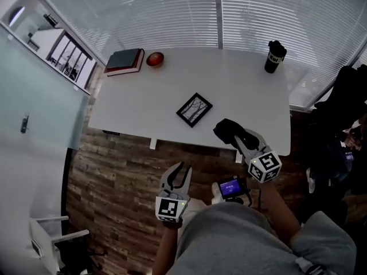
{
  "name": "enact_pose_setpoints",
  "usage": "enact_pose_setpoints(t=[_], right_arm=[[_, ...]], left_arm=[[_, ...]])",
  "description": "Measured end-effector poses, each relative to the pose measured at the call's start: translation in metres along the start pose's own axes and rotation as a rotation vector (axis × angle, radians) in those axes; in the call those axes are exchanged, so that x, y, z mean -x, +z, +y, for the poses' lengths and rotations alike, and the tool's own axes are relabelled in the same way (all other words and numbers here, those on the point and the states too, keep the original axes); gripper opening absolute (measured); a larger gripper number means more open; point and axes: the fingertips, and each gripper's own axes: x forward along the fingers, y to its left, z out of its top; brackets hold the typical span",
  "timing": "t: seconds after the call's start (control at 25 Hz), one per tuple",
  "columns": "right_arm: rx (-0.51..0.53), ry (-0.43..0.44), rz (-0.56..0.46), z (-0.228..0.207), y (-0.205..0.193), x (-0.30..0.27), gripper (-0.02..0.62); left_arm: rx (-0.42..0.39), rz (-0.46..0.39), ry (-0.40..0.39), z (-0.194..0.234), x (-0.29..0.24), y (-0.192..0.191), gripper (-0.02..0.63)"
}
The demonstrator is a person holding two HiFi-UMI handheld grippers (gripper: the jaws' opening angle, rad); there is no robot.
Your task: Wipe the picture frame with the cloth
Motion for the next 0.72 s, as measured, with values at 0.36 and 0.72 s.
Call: enact_pose_setpoints(t=[0.36, 0.72], right_arm=[[0.086, -0.130, 0.060, -0.075, 0.006, -0.072, 0.094], [0.217, -0.315, 0.185, -0.106, 0.003, -0.135, 0.095]], left_arm=[[-0.082, 0.063, -0.125, 0.076, -0.084, -0.010, 0.211], [-0.214, 0.223, -0.447, 0.134, -0.158, -0.065, 0.330]])
